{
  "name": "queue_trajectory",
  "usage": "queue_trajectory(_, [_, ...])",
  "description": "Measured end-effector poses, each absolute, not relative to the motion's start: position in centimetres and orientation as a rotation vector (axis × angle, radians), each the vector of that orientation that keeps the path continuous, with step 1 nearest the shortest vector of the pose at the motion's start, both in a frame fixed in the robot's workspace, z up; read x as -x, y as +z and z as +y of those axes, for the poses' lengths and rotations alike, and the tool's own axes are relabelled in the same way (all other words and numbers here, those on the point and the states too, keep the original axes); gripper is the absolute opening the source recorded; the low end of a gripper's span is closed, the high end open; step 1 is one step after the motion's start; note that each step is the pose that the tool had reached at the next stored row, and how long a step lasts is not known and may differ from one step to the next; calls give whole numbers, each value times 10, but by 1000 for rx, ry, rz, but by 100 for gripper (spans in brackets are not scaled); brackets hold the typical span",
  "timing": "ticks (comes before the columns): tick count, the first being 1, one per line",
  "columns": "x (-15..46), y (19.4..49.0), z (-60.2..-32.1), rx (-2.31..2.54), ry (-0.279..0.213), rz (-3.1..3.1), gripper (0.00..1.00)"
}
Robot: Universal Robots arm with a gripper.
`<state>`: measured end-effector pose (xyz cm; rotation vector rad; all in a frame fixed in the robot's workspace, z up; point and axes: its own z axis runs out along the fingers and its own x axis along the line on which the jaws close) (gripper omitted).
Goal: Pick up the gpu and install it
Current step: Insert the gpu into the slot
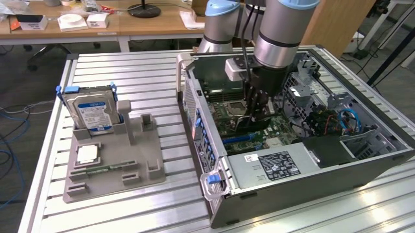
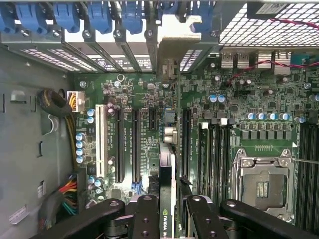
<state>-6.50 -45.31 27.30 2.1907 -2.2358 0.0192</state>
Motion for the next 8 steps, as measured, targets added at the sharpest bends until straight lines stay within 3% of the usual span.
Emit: queue_trajectory(8, [69,267,-453,-2191,19,-2236,26])
